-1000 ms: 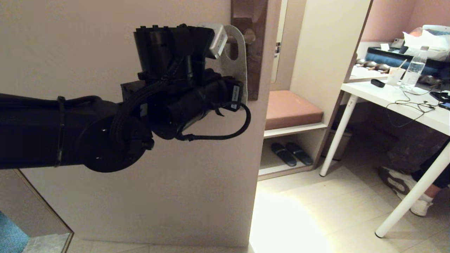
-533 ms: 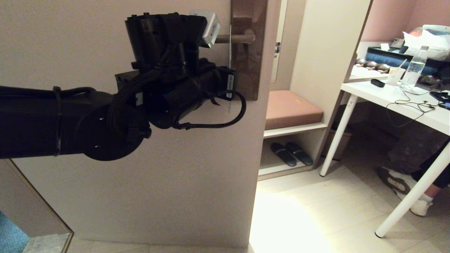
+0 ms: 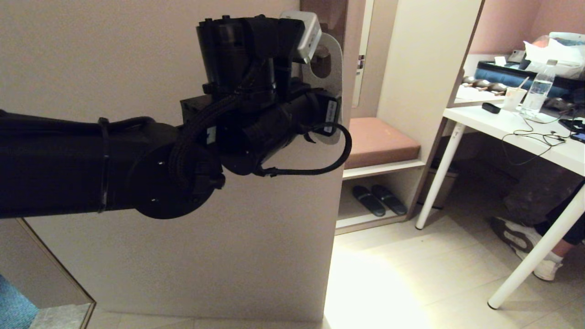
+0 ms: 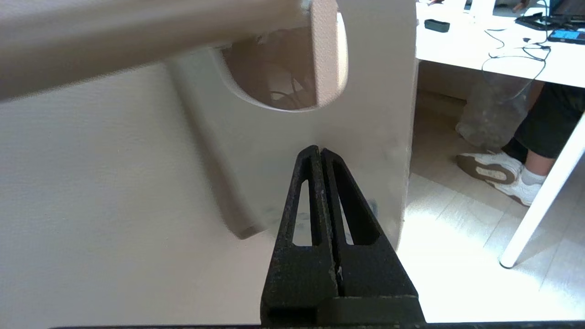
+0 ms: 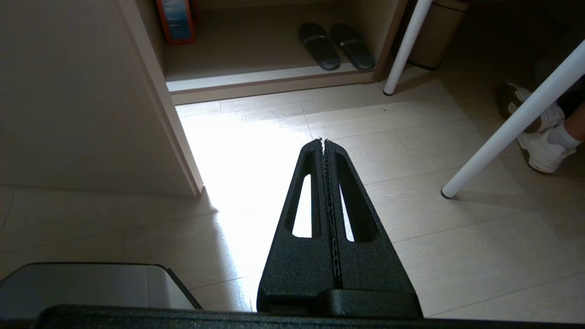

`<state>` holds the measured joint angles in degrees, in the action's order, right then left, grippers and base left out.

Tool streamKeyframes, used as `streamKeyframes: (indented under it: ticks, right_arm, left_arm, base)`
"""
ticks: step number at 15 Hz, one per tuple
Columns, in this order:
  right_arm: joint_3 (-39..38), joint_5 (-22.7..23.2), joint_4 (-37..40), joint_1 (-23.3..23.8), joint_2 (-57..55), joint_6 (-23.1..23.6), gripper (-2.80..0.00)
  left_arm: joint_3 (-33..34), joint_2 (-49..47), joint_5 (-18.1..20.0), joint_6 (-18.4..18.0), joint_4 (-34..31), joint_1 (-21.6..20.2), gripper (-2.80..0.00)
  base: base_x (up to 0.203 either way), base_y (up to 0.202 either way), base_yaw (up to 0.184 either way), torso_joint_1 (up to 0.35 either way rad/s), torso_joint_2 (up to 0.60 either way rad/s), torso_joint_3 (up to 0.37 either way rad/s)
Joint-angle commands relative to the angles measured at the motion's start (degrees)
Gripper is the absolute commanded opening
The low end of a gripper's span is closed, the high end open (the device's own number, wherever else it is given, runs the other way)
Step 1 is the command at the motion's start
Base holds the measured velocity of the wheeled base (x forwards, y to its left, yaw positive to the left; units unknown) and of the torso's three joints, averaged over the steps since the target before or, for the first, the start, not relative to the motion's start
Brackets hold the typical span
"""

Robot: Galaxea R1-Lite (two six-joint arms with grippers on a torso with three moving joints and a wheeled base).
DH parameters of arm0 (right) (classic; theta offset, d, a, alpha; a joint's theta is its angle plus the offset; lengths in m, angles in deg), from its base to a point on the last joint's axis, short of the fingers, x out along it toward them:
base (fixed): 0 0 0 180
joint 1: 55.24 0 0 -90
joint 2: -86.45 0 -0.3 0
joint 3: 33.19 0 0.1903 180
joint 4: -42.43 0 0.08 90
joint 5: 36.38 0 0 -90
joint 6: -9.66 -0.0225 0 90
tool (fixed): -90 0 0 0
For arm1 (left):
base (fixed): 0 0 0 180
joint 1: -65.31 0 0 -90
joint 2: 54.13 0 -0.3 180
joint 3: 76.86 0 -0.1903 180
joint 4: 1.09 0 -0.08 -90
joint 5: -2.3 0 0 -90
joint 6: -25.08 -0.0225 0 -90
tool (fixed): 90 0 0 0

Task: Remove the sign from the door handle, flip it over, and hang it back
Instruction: Hang the sign back with the other side facing out

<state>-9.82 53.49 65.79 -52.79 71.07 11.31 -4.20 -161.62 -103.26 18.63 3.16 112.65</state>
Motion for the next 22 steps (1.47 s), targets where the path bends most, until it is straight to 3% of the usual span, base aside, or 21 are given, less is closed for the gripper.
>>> streamKeyframes:
  ticks: [1, 22]
  right_arm:
    - [0.00, 0.00, 0.00, 0.01, -0.10, 0.03, -2.80]
    - [0.00, 0.05, 0.00, 0.01, -0.09, 0.03, -2.80]
  left_arm:
    - [-0.49, -1.36, -0.17, -0.06, 0.15, 0.21, -2.80]
    - [-5.71, -4.04, -0.07, 0.03, -0.64, -1.99, -2.80]
  base:
    - [0.000, 0.000, 0.000, 0.000, 0.00, 0.000]
    - [0.000, 0.000, 0.000, 0.000, 0.00, 0.000]
